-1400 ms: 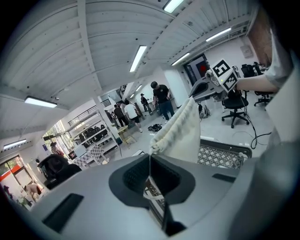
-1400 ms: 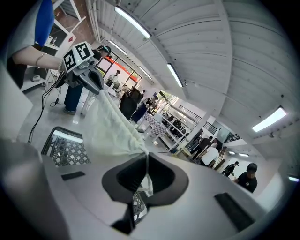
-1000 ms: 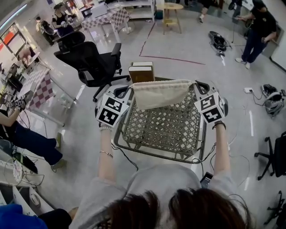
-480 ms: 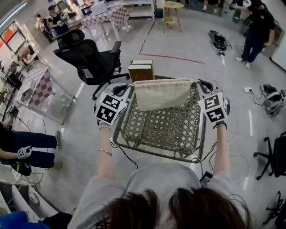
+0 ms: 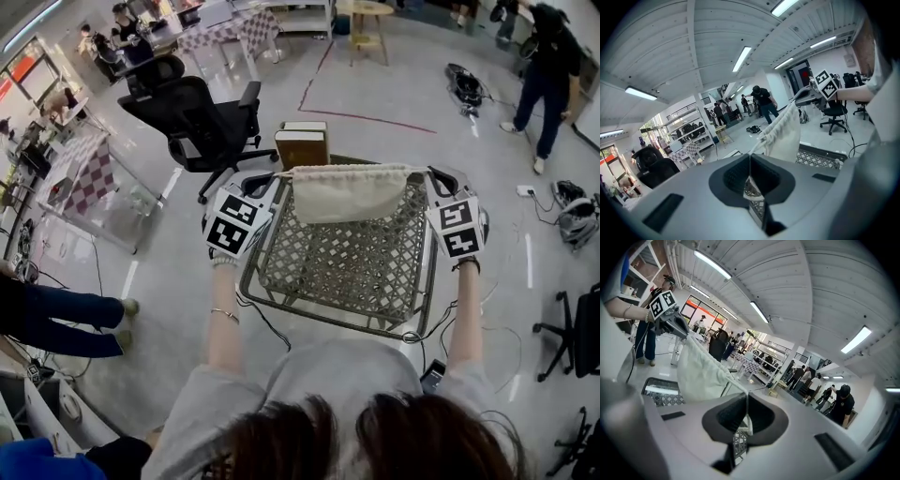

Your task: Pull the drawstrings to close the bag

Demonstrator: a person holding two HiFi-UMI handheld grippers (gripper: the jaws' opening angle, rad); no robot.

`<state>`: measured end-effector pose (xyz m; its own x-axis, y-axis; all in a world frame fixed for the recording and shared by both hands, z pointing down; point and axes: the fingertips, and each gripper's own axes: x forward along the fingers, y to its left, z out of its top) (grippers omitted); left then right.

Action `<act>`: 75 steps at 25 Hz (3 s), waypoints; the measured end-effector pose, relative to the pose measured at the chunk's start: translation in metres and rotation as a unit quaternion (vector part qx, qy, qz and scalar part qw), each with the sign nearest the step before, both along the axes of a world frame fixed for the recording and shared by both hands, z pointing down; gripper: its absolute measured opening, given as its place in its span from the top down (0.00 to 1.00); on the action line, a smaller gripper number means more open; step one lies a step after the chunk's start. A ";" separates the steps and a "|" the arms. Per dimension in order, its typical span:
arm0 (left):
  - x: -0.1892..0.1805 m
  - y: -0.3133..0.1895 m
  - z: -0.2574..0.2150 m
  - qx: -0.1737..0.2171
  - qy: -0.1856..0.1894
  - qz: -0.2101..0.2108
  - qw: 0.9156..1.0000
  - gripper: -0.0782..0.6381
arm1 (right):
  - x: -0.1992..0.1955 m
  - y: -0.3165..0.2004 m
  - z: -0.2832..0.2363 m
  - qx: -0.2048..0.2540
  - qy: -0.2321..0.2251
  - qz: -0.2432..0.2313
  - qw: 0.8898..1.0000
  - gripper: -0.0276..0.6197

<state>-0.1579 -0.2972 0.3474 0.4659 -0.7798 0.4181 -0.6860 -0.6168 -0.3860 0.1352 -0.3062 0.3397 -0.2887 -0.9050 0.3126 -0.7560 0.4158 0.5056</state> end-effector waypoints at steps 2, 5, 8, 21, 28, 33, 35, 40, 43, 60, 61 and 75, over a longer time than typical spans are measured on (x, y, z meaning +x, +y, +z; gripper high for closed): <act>0.001 0.000 -0.001 0.002 0.000 0.000 1.000 0.85 | 0.002 0.000 0.000 0.000 -0.005 0.005 1.000 0.92; -0.001 0.000 -0.001 0.003 0.000 -0.002 1.000 0.85 | 0.003 -0.002 0.000 0.001 -0.014 0.011 1.000 0.92; -0.002 -0.002 0.000 0.004 0.002 -0.005 1.000 0.85 | 0.007 -0.005 0.001 0.002 -0.024 0.020 1.000 0.92; -0.009 -0.001 0.001 0.008 0.007 -0.016 1.000 0.85 | 0.014 -0.007 0.006 0.001 -0.051 0.040 0.998 0.92; -0.009 -0.002 -0.002 0.013 0.009 -0.022 1.000 0.85 | 0.022 -0.009 0.006 -0.001 -0.070 0.054 0.996 0.92; -0.008 0.000 -0.002 0.015 0.010 -0.025 1.000 0.85 | 0.029 -0.008 0.008 0.000 -0.078 0.061 0.995 0.92; -0.007 0.000 -0.002 0.015 0.010 -0.026 0.999 0.85 | 0.031 -0.009 0.009 0.001 -0.079 0.062 0.995 0.92; -0.008 0.001 -0.003 0.019 0.009 -0.029 0.999 0.85 | 0.036 -0.010 0.009 0.004 -0.084 0.067 0.994 0.92; -0.007 0.001 -0.005 0.021 0.011 -0.028 0.999 0.85 | 0.039 -0.011 0.007 0.008 -0.088 0.070 0.994 0.92; -0.008 0.003 -0.007 0.029 0.011 -0.029 0.999 0.85 | 0.060 -0.011 0.003 0.016 -0.114 0.099 0.988 0.92; -0.008 0.003 -0.007 0.029 0.011 -0.029 0.999 0.85 | 0.061 -0.012 0.003 0.016 -0.115 0.100 0.988 0.92; -0.015 0.005 -0.008 0.035 0.013 -0.030 0.999 0.85 | 0.069 -0.012 0.003 0.019 -0.134 0.117 0.984 0.92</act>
<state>-0.1726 -0.2926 0.3395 0.4272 -0.8336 0.3502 -0.7315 -0.5463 -0.4080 0.2041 -0.3187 0.3430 -0.1390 -0.9662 0.2173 -0.9372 0.1993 0.2864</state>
